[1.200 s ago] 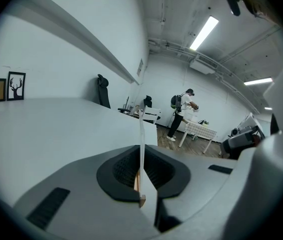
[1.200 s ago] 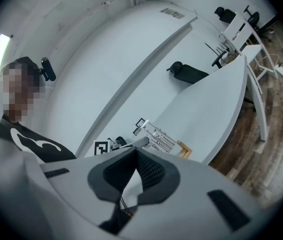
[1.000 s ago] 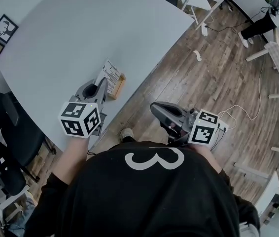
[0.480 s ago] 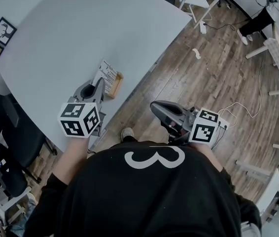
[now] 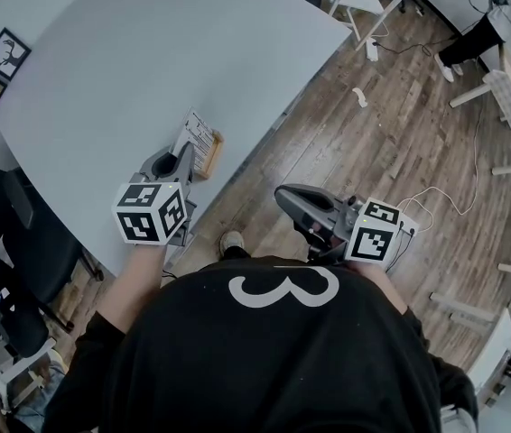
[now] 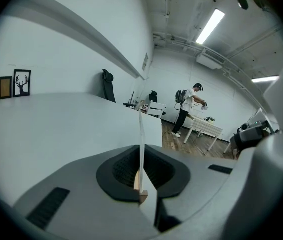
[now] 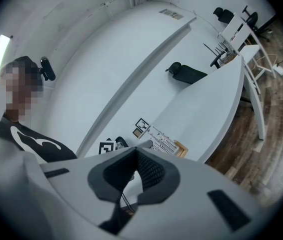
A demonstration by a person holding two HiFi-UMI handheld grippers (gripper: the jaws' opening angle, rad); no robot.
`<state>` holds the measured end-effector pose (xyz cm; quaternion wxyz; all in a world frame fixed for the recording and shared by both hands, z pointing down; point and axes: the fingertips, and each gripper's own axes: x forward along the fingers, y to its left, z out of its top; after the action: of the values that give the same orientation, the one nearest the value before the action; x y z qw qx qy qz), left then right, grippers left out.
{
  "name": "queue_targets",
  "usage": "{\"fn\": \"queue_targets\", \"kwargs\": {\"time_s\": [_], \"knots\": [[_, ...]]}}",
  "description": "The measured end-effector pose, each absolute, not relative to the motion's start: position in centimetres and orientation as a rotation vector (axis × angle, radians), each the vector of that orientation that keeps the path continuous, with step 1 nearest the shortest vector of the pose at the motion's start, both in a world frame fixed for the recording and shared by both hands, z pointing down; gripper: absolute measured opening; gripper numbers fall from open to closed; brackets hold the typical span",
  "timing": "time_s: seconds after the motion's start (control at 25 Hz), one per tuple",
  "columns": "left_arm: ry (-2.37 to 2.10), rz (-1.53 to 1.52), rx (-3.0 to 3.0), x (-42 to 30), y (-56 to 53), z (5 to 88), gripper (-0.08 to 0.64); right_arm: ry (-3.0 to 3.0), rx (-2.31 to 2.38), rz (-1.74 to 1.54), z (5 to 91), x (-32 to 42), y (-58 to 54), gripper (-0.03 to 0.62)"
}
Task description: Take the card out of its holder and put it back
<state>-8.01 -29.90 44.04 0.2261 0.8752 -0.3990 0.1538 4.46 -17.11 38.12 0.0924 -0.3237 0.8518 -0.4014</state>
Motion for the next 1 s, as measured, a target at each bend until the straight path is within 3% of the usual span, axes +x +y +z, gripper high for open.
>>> {"fn": "queue_targets", "kwargs": {"time_s": [1.0], "knots": [[-1.051, 0.534, 2.354, -7.4, -28.4, 47.6, 0.028, 2.517, -0.948, -1.189, 38.3, 5.6, -15.3, 0.011]]}}
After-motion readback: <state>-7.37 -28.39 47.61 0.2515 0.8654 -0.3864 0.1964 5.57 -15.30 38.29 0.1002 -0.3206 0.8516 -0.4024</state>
